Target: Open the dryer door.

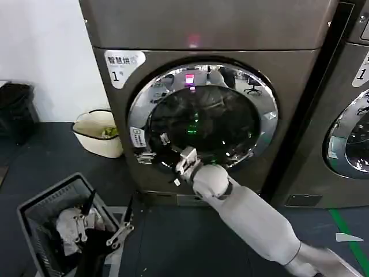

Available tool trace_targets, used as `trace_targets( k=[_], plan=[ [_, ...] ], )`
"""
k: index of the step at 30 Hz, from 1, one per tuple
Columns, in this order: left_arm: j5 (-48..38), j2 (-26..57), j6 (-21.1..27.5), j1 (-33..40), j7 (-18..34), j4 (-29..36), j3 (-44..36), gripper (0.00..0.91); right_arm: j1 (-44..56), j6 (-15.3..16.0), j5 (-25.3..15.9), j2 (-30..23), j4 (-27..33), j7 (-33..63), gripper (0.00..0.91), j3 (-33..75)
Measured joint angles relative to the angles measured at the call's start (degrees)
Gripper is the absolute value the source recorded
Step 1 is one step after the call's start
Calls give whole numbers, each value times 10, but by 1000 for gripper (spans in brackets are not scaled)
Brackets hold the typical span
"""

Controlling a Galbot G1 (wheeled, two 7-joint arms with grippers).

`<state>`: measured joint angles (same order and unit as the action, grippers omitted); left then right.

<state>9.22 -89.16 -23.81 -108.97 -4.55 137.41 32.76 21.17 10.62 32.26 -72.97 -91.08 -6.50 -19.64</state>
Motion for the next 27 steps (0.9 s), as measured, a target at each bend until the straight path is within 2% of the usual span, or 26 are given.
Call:
trace_targets(
  k=[9, 22, 27],
  plan=[
    [1, 0, -1, -2, 0, 0, 1, 907, -6, 0, -1, -14, 14, -12, 907, -3],
    [-1, 1, -1, 0, 0, 0, 3, 907, -5, -4, 16, 7, -2, -72, 907, -14],
    [-8, 2, 1, 3, -2, -2, 10, 907, -5, 0, 36, 28, -20, -96, 907, -16]
  ],
)
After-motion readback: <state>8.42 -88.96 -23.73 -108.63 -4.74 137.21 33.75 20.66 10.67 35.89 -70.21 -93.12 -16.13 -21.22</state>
